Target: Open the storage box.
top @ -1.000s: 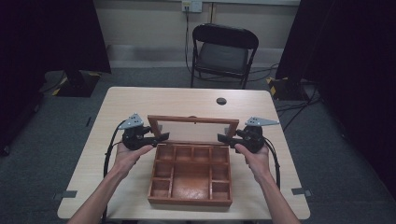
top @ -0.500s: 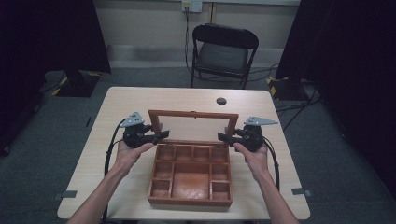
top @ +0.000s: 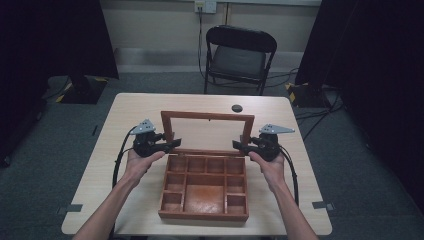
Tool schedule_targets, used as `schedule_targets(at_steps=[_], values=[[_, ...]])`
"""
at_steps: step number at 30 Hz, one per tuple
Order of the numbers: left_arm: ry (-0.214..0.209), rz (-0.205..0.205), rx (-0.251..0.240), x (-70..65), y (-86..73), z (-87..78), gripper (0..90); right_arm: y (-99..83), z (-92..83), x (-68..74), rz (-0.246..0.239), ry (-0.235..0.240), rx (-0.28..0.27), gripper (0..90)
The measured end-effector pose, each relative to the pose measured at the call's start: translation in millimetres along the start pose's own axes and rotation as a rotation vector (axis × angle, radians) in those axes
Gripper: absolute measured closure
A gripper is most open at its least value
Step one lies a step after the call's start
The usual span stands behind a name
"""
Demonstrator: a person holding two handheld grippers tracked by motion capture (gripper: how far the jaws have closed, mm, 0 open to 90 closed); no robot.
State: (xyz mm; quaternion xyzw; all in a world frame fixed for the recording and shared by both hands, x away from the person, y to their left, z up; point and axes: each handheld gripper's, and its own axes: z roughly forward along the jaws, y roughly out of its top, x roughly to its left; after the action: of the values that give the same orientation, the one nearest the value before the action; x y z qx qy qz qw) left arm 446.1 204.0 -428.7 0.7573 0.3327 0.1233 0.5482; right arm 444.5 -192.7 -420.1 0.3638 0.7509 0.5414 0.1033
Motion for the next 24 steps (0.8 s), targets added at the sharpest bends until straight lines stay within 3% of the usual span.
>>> schedule_targets(at_steps=[5, 24], values=[[0.001, -0.021, 0.002, 2.9, -5.4, 3.5, 52.0, -0.5, 2.3, -1.2, 0.0, -0.012, -0.003, 51.1], [0.02, -0.038, 0.024, 7.3, -9.0, 8.2, 52.7, -3.0, 8.5, -5.6, 0.017, -0.027, 0.025, 46.7]])
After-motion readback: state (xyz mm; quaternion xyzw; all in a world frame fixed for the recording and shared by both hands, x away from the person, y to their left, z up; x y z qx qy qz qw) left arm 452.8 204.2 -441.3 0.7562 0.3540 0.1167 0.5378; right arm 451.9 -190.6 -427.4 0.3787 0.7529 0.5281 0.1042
